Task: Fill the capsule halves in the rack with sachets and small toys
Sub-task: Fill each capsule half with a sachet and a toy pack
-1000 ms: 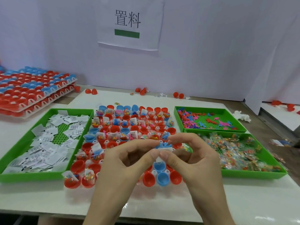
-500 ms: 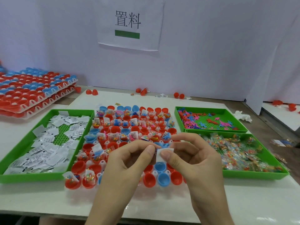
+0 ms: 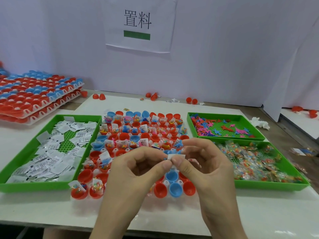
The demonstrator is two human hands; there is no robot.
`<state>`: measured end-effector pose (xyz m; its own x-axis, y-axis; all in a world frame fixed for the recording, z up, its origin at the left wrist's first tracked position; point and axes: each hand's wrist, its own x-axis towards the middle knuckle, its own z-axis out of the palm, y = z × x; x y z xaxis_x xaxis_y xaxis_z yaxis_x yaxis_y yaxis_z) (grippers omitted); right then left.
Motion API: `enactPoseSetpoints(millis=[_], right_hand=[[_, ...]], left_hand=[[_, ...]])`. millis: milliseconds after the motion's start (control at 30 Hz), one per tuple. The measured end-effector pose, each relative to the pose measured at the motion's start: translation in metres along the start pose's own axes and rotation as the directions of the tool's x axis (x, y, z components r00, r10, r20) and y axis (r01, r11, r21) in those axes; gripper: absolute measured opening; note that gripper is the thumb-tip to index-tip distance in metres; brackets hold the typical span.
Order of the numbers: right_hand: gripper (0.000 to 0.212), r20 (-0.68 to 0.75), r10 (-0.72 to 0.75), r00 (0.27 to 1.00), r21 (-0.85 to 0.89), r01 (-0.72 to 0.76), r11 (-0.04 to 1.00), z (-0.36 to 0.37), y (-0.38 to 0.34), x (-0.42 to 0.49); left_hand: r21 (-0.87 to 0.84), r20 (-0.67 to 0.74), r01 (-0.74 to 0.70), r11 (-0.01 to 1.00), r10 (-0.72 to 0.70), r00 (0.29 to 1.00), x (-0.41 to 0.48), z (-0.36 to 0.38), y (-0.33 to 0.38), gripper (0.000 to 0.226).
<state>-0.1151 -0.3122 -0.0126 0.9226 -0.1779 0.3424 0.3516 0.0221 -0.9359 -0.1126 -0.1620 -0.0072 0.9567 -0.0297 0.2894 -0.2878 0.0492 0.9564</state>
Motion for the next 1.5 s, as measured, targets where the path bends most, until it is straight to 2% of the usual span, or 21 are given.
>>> enactPoseSetpoints(millis=[167, 367, 467, 533, 600, 667, 733, 967, 1500], right_hand=[[0.020, 0.145, 0.033, 0.989, -0.020, -0.031, 0.999, 0.001, -0.002, -0.001], [0.015, 0.165, -0.023, 0.986, -0.075, 0.036, 0.997, 0.001, 0.003, -0.001], [0.016, 0.172, -0.030, 0.985, -0.128, 0.053, 0.990, -0.004, 0.006, 0.000], [0.018, 0.156, -0.032, 0.987, -0.202, 0.063, 0.977, -0.010, 0.008, 0.001], [0.025, 0.154, -0.023, 0.988, -0.355, 0.077, 0.932, -0.016, 0.013, 0.002], [0.034, 0.184, 0.018, 0.983, -0.495, 0.077, 0.865, -0.020, 0.017, 0.002], [0.039, 0.231, 0.053, 0.972, -0.571, 0.091, 0.816, -0.022, 0.021, 0.001], [0.043, 0.289, 0.060, 0.955, -0.638, 0.145, 0.756, -0.014, 0.025, -0.002], [0.037, 0.321, 0.102, 0.941, -0.693, 0.160, 0.703, -0.005, 0.032, -0.002]], left_hand=[[0.013, -0.014, 0.000, 1.000, 0.001, 1.000, 0.000, -0.006, 0.000, 0.006], [0.054, -0.019, -0.003, 0.999, 0.004, 1.000, 0.001, -0.010, 0.001, 0.004], [0.184, 0.046, 0.006, 0.983, -0.015, 0.999, -0.003, -0.014, 0.002, 0.007], [0.412, 0.077, -0.056, 0.909, 0.026, 0.997, -0.004, -0.019, -0.001, 0.019], [0.627, 0.125, -0.110, 0.771, 0.040, 0.991, -0.006, -0.020, -0.004, 0.036], [0.748, 0.186, -0.107, 0.655, -0.053, 0.981, -0.006, -0.017, -0.009, 0.048], [0.805, 0.214, -0.098, 0.586, -0.131, 0.968, -0.005, -0.013, -0.017, 0.058], [0.835, 0.210, -0.106, 0.540, -0.133, 0.969, -0.002, -0.012, -0.042, 0.067], [0.847, 0.172, -0.079, 0.525, -0.131, 0.976, -0.001, -0.015, -0.051, 0.059]])
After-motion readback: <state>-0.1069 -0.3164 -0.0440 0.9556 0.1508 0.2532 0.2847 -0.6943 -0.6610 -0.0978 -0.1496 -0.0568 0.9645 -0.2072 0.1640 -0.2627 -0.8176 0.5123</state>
